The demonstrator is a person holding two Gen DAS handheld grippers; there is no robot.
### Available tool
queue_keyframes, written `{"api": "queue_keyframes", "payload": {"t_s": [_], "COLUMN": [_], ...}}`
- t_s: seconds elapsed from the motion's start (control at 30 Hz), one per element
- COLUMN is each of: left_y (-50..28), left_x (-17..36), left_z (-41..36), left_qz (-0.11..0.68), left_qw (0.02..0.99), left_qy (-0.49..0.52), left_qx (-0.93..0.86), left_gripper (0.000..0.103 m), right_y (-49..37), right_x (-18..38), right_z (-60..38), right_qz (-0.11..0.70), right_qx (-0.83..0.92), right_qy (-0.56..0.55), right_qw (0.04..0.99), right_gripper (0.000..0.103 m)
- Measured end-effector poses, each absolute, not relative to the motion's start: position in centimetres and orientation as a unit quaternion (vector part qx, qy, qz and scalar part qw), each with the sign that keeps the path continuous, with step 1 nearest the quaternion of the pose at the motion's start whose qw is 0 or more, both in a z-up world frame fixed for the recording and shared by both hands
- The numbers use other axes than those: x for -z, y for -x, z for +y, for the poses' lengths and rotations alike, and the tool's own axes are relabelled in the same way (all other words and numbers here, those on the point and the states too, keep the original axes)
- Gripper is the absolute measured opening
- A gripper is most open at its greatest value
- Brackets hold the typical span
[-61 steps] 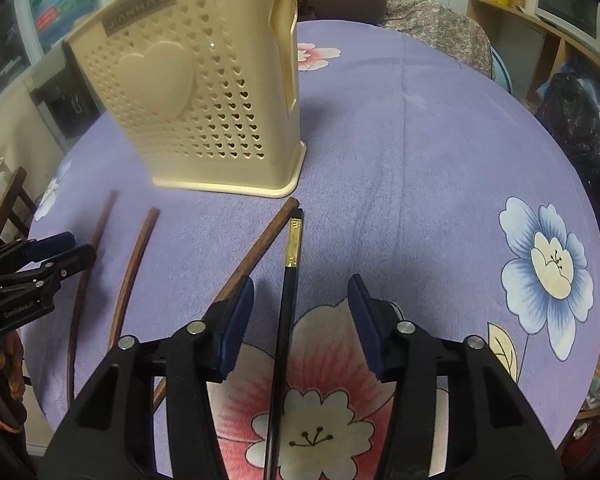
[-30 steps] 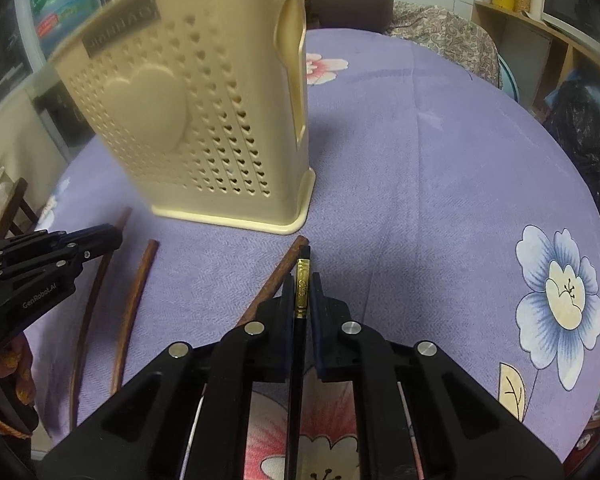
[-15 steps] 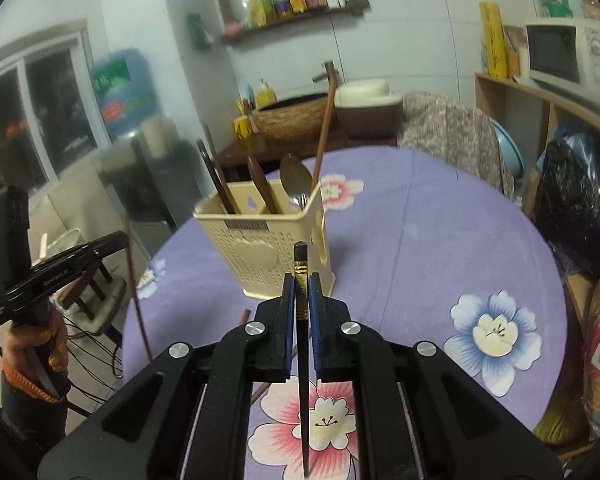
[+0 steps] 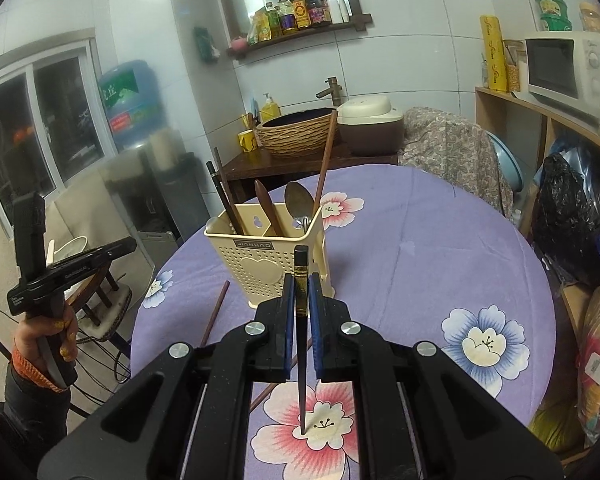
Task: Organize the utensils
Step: 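Lift both chopsticks upright and carry them over the basket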
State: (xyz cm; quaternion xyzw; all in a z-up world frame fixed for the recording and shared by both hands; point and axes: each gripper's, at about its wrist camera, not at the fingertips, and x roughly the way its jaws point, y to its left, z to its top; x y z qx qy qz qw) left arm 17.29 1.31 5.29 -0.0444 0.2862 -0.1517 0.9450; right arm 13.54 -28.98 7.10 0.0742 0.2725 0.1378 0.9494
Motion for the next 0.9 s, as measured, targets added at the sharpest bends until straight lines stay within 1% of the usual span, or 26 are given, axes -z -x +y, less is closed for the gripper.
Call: {"api": "queue_keyframes", "payload": {"t_s": [0.03, 0.07, 0.1, 0.13, 0.2, 0.27, 0.33, 0.37, 0.4, 0.53, 0.6, 0.67, 0.73, 0.77, 0.8, 0.83, 0.9], "left_y": [-17.7, -18.3, -18.7, -19.1, -20.4, -22.2, -23.9, -24.6, -25.5, -27.6, -28.1, -28.5, -28.8, -29.0, -29.2, -29.2, -29.3], "left_x": [-4.9, -4.1, -3.4, -2.6, -0.3, 2.4, 4.5, 5.4, 6.5, 8.8, 9.0, 9.0, 8.9, 8.8, 8.8, 8.8, 8.8], "left_z": [1.3, 1.0, 1.0, 0.9, 0.2, -0.4, -0.5, -0.6, -0.7, -0.7, -1.2, -1.9, -2.3, -2.5, -2.8, -3.2, -3.4], "left_qz": [0.295, 0.306, 0.312, 0.319, 0.344, 0.382, 0.411, 0.424, 0.437, 0.46, 0.456, 0.455, 0.456, 0.457, 0.456, 0.455, 0.454], "left_qw": [0.944, 0.941, 0.94, 0.939, 0.933, 0.919, 0.907, 0.902, 0.897, 0.886, 0.889, 0.889, 0.888, 0.888, 0.888, 0.888, 0.888], "left_qy": [0.038, 0.03, 0.026, 0.02, -0.001, -0.013, -0.012, -0.016, -0.018, -0.009, -0.019, -0.033, -0.034, -0.036, -0.044, -0.05, -0.049], "left_qx": [0.145, 0.138, 0.132, 0.125, 0.108, 0.095, 0.084, 0.076, 0.069, 0.05, 0.042, 0.04, 0.042, 0.042, 0.043, 0.043, 0.044], "left_gripper": [0.04, 0.054, 0.077, 0.079, 0.079, 0.076, 0.064, 0.06, 0.054, 0.052, 0.051, 0.047, 0.031, 0.026, 0.016, 0.01, 0.01], "right_y": [-13.5, -13.5, -13.4, -13.3, -13.2, -13.2, -13.2, -13.1, -13.2, -13.2, -13.3, -13.3, -13.3, -13.3, -13.3, -13.4, -13.5], "right_x": [-7.1, -7.1, -7.1, -7.1, -7.1, -7.2, -7.2, -7.2, -7.2, -7.2, -7.2, -7.3, -7.3, -7.3, -7.3, -7.3, -7.2], "right_z": [-29.0, -28.9, -28.8, -28.8, -28.6, -28.6, -28.6, -28.5, -28.6, -28.4, -28.4, -28.3, -28.2, -28.1, -28.1, -28.1, -28.2], "right_qz": [0.272, 0.271, 0.27, 0.27, 0.269, 0.269, 0.269, 0.268, 0.268, 0.268, 0.269, 0.269, 0.268, 0.268, 0.268, 0.268, 0.268], "right_qx": [-0.137, -0.136, -0.135, -0.134, -0.136, -0.135, -0.135, -0.135, -0.135, -0.135, -0.135, -0.136, -0.137, -0.136, -0.136, -0.135, -0.134], "right_qy": [-0.073, -0.072, -0.071, -0.072, -0.07, -0.068, -0.07, -0.069, -0.068, -0.067, -0.066, -0.068, -0.066, -0.066, -0.066, -0.065, -0.067], "right_qw": [0.95, 0.95, 0.951, 0.951, 0.951, 0.951, 0.951, 0.951, 0.951, 0.951, 0.951, 0.951, 0.951, 0.951, 0.951, 0.952, 0.952], "right_gripper": [0.008, 0.008, 0.008, 0.008, 0.008, 0.008, 0.008, 0.008, 0.008, 0.008, 0.008, 0.008, 0.008, 0.008, 0.008, 0.008, 0.008]}}
